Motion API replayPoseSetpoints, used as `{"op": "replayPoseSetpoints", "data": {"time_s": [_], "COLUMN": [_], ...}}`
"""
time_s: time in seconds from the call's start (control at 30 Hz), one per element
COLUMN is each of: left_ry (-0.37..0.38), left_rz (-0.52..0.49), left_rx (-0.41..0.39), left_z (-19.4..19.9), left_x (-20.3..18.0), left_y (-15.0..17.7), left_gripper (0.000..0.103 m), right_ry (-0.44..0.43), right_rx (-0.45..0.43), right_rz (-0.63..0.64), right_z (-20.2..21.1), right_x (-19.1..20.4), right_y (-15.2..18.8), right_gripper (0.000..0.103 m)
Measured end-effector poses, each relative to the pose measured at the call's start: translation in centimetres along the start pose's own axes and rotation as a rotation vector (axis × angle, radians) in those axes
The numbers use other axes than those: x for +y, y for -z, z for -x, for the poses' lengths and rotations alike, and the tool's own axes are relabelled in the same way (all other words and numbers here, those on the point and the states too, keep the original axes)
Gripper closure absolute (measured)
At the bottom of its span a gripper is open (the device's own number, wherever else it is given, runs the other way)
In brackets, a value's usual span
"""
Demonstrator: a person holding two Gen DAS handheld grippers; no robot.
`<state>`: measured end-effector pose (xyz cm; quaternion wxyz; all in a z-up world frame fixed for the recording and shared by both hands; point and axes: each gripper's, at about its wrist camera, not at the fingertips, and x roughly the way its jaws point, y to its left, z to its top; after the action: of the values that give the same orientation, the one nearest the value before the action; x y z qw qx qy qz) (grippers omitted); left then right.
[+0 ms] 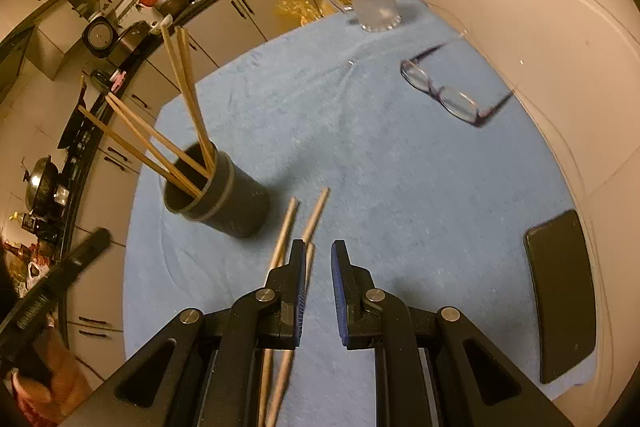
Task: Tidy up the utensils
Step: 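Move both open grippers down to the remaining loose chopsticks, then grasp a chopstick with the left gripper while the right gripper grasps another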
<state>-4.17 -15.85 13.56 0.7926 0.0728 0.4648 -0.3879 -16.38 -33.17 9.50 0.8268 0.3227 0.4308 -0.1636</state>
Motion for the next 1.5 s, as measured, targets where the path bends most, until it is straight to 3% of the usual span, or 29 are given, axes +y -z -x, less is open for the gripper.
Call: {"op": "replayPoseSetpoints", "data": {"time_s": [0.07,0.27,0.6,0.73,0.83,1.23,1.5], "left_ry": [0.041,0.078,0.018,0.03,0.003,0.001,-0.01], "left_rz": [-0.019,-0.04,-0.036,-0.011,0.002,0.11,0.078], "left_rx": [0.081,0.216,0.293,0.273,0.26,0.235,0.25], "left_z": [-2.3,-8.3,-13.4,-13.2,-12.7,-8.5,-7.7], "left_x": [-0.6,-2.2,-2.6,-1.9,-1.1,2.6,3.2], "left_y": [0.9,3.4,4.7,4.8,5.2,9.5,10.4], "left_gripper": [0.082,0.082,0.083,0.086,0.096,0.094,0.094], "right_ry": [0.003,0.023,0.055,0.049,0.037,-0.05,-0.044], "right_rx": [0.004,0.025,0.05,0.064,0.084,0.224,0.286], "right_rz": [0.001,0.003,-0.018,-0.005,0.009,0.045,0.091], "right_z": [0.1,0.4,0.4,-0.1,-0.7,-5.6,-9.1], "right_x": [-0.5,-2.2,-5.6,-5.6,-5.1,-1.2,2.2], "right_y": [0.3,1.2,1.5,1.3,1.2,2.4,3.6], "right_gripper": [0.089,0.089,0.089,0.089,0.089,0.089,0.089]}}
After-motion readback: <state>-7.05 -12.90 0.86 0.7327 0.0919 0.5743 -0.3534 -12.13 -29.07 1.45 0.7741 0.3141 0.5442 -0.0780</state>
